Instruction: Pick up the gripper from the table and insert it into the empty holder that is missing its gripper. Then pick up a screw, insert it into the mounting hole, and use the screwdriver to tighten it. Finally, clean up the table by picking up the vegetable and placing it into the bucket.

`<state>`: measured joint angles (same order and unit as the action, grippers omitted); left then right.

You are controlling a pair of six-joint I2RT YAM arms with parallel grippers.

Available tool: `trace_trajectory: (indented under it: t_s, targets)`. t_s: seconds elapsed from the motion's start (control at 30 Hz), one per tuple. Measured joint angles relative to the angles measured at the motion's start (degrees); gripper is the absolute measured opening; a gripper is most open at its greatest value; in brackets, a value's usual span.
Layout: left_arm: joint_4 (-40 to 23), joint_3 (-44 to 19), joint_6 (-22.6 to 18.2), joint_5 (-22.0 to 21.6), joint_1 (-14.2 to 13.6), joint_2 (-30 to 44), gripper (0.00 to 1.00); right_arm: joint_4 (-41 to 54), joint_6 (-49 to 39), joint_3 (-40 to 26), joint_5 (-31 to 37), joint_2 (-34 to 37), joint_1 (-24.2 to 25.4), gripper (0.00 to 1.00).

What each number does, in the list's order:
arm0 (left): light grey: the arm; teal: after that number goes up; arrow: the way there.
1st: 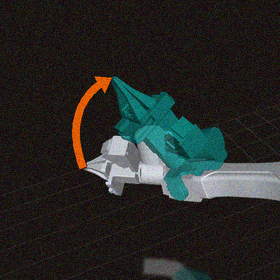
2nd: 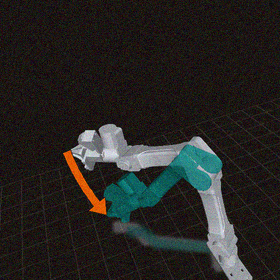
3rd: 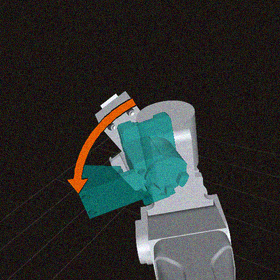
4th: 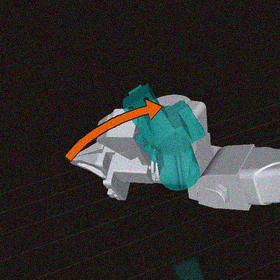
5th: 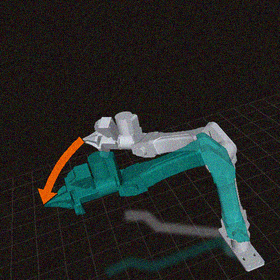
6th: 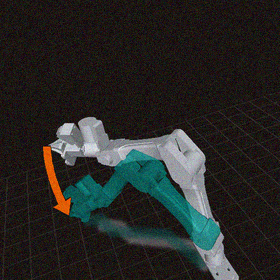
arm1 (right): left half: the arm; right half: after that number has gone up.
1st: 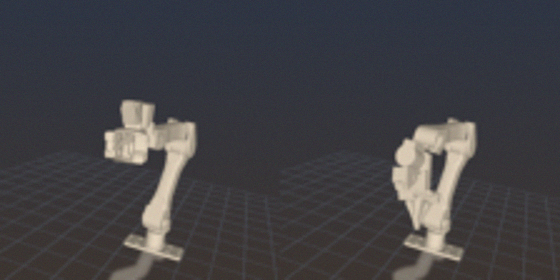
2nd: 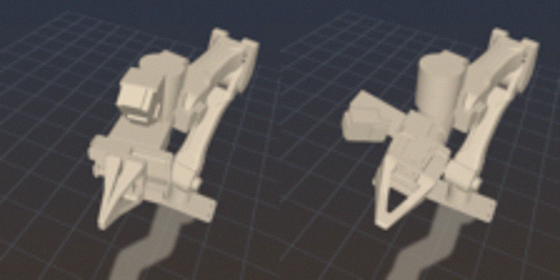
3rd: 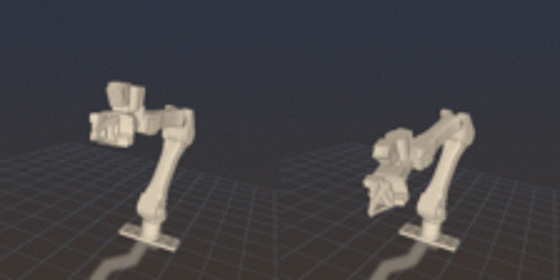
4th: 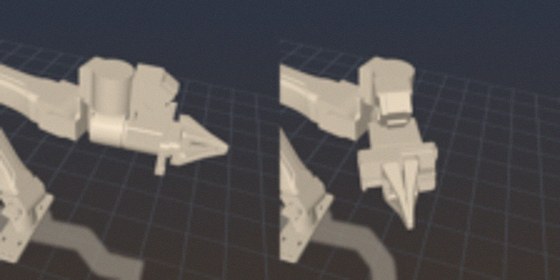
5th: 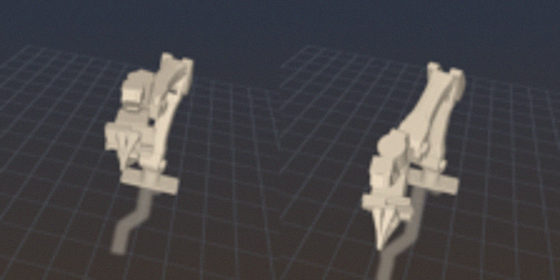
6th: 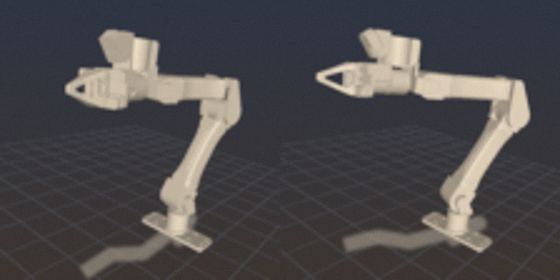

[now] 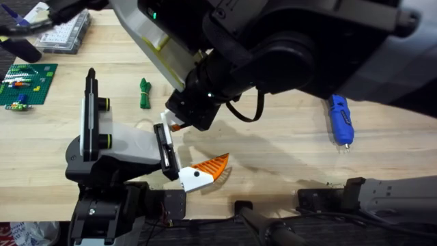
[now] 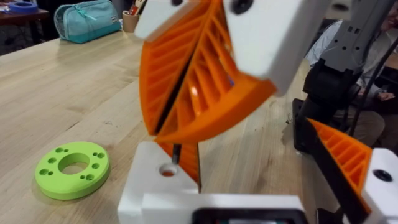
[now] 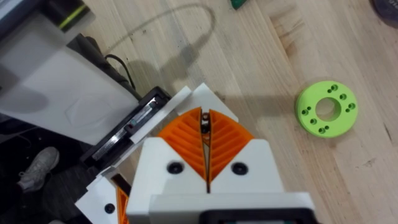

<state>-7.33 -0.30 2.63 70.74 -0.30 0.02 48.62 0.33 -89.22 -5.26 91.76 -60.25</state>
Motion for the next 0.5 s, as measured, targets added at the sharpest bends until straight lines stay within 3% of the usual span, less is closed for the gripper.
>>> trace_trajectory:
  t_s: [0.5]
  targets:
    - [0.04,0.00,0.20,0.02,0.00,0.01,0.988,-0.90,0.06,0.01,-0.02,0.02,0.00,0.009]
